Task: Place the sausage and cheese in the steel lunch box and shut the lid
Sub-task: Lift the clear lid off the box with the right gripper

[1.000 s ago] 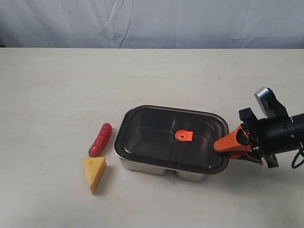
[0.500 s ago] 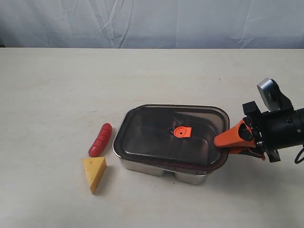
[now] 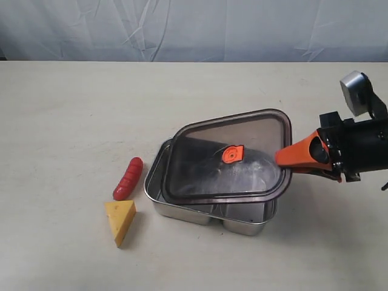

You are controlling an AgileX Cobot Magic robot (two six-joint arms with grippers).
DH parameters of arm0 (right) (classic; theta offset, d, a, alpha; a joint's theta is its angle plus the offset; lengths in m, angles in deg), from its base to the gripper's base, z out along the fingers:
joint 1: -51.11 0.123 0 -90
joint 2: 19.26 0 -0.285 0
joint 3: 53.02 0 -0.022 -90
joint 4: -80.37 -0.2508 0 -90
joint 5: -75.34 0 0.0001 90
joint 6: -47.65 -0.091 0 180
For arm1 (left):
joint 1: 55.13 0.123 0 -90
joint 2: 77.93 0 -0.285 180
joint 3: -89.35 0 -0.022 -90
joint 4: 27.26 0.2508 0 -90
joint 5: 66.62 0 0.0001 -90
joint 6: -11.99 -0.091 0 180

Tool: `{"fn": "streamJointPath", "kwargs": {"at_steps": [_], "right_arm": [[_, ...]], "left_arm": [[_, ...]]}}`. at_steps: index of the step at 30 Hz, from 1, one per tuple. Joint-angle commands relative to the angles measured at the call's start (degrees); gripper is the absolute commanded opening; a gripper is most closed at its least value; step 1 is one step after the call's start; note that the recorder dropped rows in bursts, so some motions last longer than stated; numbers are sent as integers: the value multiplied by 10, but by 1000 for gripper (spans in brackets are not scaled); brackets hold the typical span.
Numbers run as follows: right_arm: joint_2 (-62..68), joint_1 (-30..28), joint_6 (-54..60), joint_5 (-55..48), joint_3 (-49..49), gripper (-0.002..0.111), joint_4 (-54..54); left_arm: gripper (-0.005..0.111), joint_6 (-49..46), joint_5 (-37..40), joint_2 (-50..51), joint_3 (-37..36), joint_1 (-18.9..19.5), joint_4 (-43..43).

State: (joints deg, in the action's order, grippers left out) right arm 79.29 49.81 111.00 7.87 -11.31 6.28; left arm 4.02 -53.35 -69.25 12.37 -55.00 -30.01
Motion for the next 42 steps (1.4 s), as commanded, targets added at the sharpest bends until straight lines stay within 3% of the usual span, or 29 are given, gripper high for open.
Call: {"fn": "streamJointPath", "kwargs": {"at_steps": [1,11,19,26,29,36,42], "right_arm": [[-45,0,11,-11,-20,-1,-11],[-122,0,-39,-9,-117,-1,36],[-202,2,-218,102,-236,-1,359],[-241,4,-233,141,-251,-1,515],[-242,31,-235,142,-251,-1,594],[-242,167,-235,113,-221,-1,801],[-242,249,-252,109,-143,-1,889]], "left_arm": [[0,3,-2,-3,-2,3,-2],[0,3,-2,-3,-2,3,-2],[0,3,-2,-3,-2,3,-2],[0,3,-2,-3,-2,3,-2],[0,3,-2,-3,-2,3,-2],[0,3,-3,-3,-2,3,-2],[0,3,-3,-9,-2,3,-2]]}}
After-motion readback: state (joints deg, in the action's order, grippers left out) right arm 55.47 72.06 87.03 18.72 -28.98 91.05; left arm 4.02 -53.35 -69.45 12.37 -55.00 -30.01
